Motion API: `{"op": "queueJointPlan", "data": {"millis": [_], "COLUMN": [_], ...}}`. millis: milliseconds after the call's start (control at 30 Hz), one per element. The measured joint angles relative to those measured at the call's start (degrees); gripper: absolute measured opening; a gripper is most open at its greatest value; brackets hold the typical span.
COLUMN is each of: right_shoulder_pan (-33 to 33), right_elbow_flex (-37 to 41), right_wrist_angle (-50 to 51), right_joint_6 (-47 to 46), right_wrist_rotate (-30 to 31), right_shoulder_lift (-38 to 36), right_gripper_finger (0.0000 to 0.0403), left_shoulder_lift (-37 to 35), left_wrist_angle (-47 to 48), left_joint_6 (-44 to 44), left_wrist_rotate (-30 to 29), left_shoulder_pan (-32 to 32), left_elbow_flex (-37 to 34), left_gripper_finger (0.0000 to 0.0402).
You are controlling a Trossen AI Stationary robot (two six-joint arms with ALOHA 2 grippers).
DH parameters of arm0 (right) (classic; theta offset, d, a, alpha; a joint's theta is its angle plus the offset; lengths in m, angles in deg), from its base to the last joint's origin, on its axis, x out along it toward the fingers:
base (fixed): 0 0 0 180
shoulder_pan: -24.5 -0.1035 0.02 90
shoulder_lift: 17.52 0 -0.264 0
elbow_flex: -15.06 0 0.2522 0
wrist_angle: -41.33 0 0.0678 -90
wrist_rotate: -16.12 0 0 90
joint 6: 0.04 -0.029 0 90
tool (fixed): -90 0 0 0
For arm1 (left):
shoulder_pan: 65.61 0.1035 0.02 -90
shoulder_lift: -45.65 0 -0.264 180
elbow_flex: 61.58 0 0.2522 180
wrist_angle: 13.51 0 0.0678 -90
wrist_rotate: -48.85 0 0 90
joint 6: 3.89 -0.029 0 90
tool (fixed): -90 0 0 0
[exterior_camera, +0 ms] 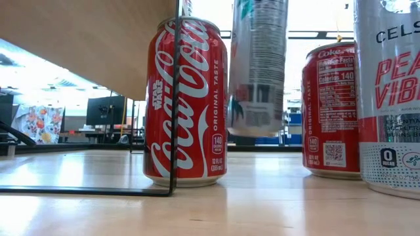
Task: Place canned beverage on shelf
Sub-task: Put the left white yellow soda can on the shelf
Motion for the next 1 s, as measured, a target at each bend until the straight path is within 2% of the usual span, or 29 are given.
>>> {"op": "queueJointPlan", "data": {"millis": [167, 400, 600, 800, 1000], "right_shoulder_pan": [2.46, 6.84, 10.05, 13.14, 15.26], "right_elbow_flex": [-0.09, -0.07, 0.48, 9.73, 22.08], "right_wrist_angle": [2.35, 3.09, 5.44, 0.51, -11.28], "right_joint_6": [3.86, 9.03, 11.21, 11.17, 10.76], "right_wrist_rotate": [-0.23, -5.64, -5.91, -5.93, -8.63], "right_shoulder_lift": [-0.68, -0.90, -3.38, -10.24, -17.62], "right_gripper_finger": [0.0279, 0.0279, 0.0279, 0.0279, 0.0280], "left_shoulder_lift": [0.00, 0.00, 0.00, 0.00, 0.00], "left_wrist_angle": [0.00, 0.00, 0.04, 0.04, 0.01], "left_joint_6": [-0.01, -0.08, -0.11, -0.28, -0.28], "left_wrist_rotate": [0.00, -0.02, -0.02, -0.02, -0.04], "left_shoulder_pan": [0.00, 0.00, 0.00, 0.00, 0.00], "left_elbow_flex": [0.00, 0.00, 0.00, 0.01, 0.00], "left_gripper_finger": [0.0178, 0.0178, 0.0178, 0.0178, 0.0178]}}
